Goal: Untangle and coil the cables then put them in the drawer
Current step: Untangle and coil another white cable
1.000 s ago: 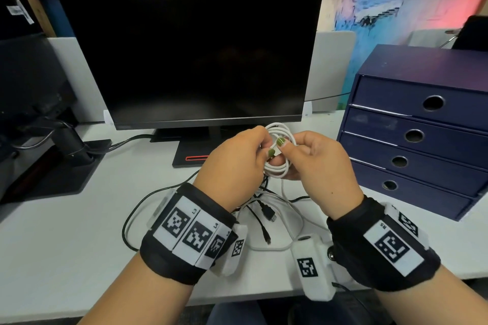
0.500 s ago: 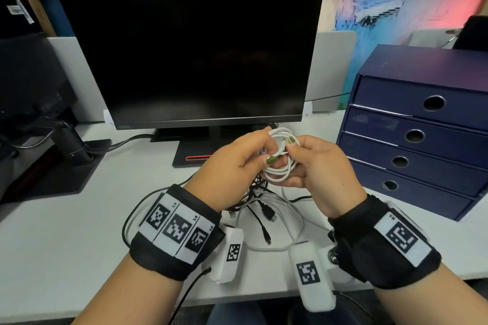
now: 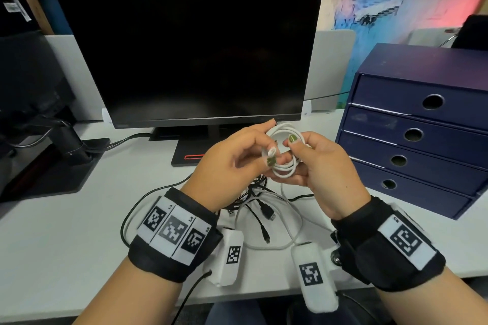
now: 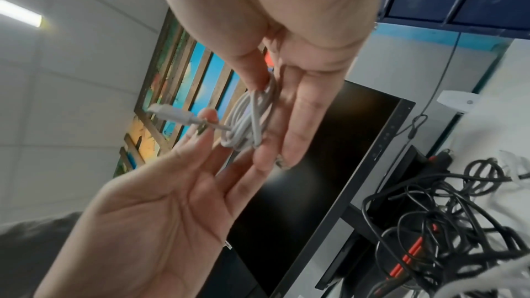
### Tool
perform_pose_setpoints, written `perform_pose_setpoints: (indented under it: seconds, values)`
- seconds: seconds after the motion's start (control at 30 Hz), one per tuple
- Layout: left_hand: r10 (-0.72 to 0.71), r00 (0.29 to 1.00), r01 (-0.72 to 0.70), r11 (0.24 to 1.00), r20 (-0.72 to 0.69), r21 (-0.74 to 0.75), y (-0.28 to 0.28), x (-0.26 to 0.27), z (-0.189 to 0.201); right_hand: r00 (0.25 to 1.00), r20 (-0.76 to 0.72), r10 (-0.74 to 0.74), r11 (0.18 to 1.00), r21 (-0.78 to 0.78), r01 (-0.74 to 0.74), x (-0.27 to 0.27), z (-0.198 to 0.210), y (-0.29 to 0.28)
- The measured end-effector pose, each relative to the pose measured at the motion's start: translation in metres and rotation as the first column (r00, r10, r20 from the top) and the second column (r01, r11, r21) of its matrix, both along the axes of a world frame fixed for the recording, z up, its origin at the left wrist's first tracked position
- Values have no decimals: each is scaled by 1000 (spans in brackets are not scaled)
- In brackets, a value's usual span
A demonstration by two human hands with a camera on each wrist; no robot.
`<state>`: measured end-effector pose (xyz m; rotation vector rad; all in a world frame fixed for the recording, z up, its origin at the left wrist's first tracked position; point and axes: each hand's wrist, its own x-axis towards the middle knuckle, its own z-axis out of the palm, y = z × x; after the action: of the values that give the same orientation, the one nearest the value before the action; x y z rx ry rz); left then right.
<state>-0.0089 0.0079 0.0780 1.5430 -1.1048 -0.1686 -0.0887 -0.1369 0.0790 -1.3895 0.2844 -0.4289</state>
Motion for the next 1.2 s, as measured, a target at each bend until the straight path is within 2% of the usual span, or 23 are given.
perform_pose_setpoints:
  seconds: [0.13,0.33,0.47,0.53,0.6,0.73,0.87,1.2]
  values:
    - [92,995,-93,995,-37,-40,-4,2,-2,1000,23,-19,974,-226,24,2,-3,2]
    - [128,960,-175,969,-249,-177,-6,-2,1,994,102,-43,868,-489,87,4,-7,8]
    - [156,901,-255,946,-406,-201,-5,2,5,990,136,-43,791,-600,117,3,-7,13]
    - [168,874,-274,946,-457,-175,-5,4,6,989,145,-26,797,-594,108,3,-8,15]
    - [193,866,-285,948,-461,-139,-5,6,5,990,138,-9,839,-538,83,4,-11,15]
    - [252,911,-283,958,-327,-50,-4,13,4,995,97,12,904,-426,30,3,-15,8]
    - [244,929,-254,967,-280,0,-4,12,4,997,65,49,945,-327,-25,3,-11,3]
    - [191,960,-190,981,-202,23,-4,12,1,997,74,37,920,-393,-5,5,-7,-9]
